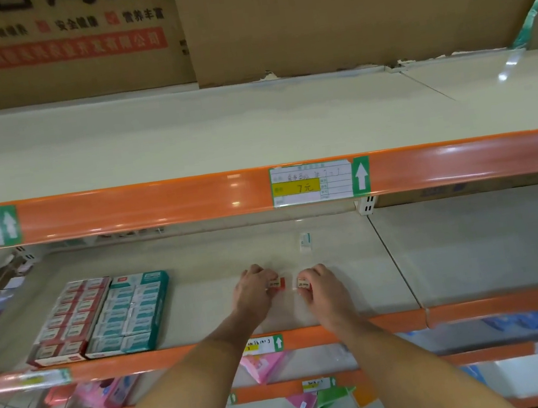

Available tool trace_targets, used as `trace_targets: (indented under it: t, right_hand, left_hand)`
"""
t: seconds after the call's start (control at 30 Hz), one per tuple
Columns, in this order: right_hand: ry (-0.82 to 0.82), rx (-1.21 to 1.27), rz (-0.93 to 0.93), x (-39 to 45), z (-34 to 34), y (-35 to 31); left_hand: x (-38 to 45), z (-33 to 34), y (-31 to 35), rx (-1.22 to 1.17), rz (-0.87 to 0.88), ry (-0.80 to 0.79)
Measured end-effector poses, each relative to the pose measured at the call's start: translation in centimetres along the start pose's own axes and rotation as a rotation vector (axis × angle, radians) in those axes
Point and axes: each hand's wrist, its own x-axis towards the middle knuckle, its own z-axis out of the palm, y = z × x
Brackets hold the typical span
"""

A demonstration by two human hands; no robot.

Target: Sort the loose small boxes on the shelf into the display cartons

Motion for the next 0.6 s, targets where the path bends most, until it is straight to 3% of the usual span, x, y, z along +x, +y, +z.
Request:
trace_targets:
  t: [0.6]
  right_hand:
    - [-0.091,-0.030,-0.134,1.6,5.5,-16.2]
  left_hand:
    - [-5.4,-9.1,-13.6,0.007,-0.062,0.123]
